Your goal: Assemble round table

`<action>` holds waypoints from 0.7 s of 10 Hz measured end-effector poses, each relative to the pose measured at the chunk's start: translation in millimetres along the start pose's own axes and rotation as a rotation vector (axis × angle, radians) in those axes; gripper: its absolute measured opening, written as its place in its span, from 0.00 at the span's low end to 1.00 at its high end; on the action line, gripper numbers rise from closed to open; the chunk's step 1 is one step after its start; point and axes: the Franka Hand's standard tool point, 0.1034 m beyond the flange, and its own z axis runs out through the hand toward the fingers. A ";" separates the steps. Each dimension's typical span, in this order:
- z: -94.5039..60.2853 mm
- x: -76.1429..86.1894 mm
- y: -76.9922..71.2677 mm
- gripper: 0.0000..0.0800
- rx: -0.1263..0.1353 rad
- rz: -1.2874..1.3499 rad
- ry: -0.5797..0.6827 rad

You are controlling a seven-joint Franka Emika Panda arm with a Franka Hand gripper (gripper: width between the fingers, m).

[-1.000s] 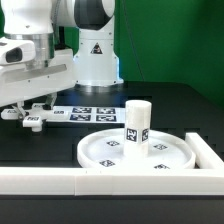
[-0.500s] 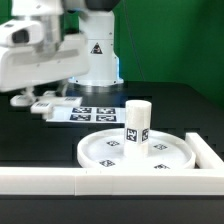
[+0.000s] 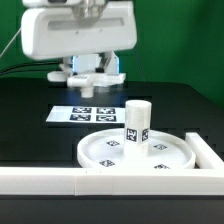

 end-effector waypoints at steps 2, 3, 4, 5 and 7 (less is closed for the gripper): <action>-9.7 33.5 8.8 0.56 -0.005 0.014 0.022; -9.1 32.7 10.4 0.56 -0.006 0.017 0.021; -8.2 32.3 10.2 0.56 -0.005 0.017 0.020; -8.1 32.2 10.2 0.56 -0.005 0.017 0.020; -8.0 34.8 7.6 0.56 -0.010 0.031 0.021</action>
Offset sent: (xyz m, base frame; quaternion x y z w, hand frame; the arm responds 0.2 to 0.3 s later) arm 0.0000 0.0000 0.0000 0.0000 0.0000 0.0000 1.0000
